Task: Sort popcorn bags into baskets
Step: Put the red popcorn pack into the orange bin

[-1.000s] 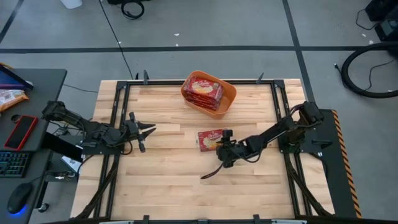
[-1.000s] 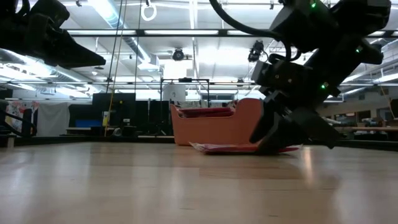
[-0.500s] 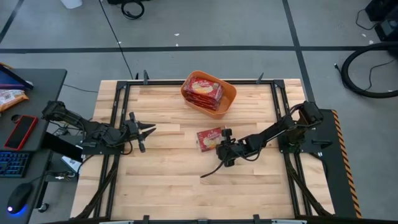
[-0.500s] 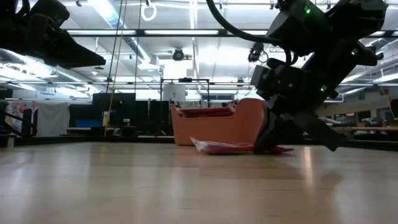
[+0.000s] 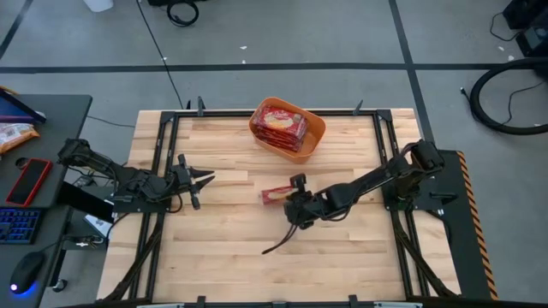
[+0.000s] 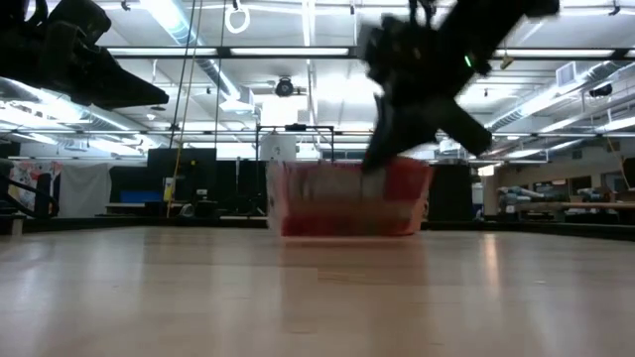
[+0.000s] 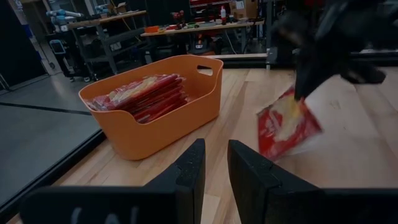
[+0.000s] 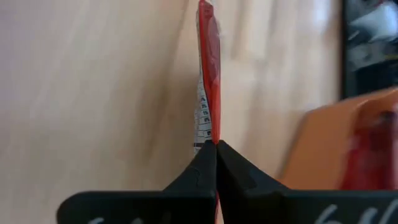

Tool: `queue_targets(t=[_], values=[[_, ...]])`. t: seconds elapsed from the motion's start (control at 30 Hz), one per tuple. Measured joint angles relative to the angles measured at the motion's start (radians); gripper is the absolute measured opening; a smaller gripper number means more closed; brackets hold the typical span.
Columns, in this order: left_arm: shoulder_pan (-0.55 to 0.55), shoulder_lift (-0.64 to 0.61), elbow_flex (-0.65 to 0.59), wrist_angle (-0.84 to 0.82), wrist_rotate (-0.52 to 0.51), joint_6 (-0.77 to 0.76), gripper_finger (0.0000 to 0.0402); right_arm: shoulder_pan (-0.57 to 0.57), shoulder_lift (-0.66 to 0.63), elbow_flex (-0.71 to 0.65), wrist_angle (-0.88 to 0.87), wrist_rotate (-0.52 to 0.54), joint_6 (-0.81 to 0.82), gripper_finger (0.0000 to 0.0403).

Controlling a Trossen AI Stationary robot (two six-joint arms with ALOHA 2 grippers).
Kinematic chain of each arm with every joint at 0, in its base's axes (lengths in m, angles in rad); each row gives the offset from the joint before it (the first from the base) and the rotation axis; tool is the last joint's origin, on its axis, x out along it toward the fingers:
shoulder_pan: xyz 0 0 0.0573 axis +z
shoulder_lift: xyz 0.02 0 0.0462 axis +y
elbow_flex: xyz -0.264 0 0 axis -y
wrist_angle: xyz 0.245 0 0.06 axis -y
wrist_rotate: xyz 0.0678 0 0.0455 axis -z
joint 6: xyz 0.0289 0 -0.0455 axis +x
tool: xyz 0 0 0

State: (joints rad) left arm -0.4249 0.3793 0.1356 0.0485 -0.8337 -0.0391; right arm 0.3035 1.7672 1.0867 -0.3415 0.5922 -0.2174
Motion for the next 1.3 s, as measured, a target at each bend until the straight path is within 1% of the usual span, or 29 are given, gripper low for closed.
queue_targets(t=[0.17, 0.33, 0.43, 0.57, 0.77, 0.9, 1.0, 1.1, 1.2, 1.3], values=[[0.0, 0.0, 0.0, 0.0, 0.0, 0.0, 0.0073, -0.016, 0.0, 0.169, -0.128, 0.098, -0.112, 0.0002], [0.0, 0.0, 0.0, 0.0, 0.0, 0.0, 0.0073, -0.072, -0.002, 0.282, -0.156, 0.184, -0.25, 0.0002], [0.0, 0.0, 0.0, 0.0, 0.0, 0.0, 0.0073, -0.137, -0.002, 0.324, -0.153, 0.207, -0.315, 0.0002], [0.0, 0.0, 0.0, 0.0, 0.0, 0.0, 0.0073, -0.268, -0.002, 0.338, -0.138, 0.2, -0.336, 0.0002], [0.0, 0.0, 0.0, 0.0, 0.0, 0.0, 0.0073, -0.474, -0.002, 0.316, -0.108, 0.125, -0.312, 0.0002], [0.0, 0.0, 0.0, 0.0, 0.0, 0.0, 0.0073, -0.579, -0.002, 0.298, -0.074, -0.021, -0.303, 0.0003], [0.0, 0.0, 0.0, 0.0, 0.0, 0.0, 0.0073, -0.629, -0.002, 0.272, -0.016, -0.1, -0.291, 0.0003], [0.0, 0.0, 0.0, 0.0, 0.0, 0.0, 0.0073, -0.668, -0.002, 0.259, 0.004, -0.178, -0.25, 0.0008], [0.0, 0.0, 0.0, 0.0, 0.0, 0.0, 0.0073, -0.692, -0.002, 0.259, 0.008, -0.259, -0.178, 0.0026], [0.0, 0.0, 0.0, 0.0, 0.0, 0.0, 0.0073, -0.701, -0.003, 0.259, 0.004, -0.279, -0.119, 0.0051]])
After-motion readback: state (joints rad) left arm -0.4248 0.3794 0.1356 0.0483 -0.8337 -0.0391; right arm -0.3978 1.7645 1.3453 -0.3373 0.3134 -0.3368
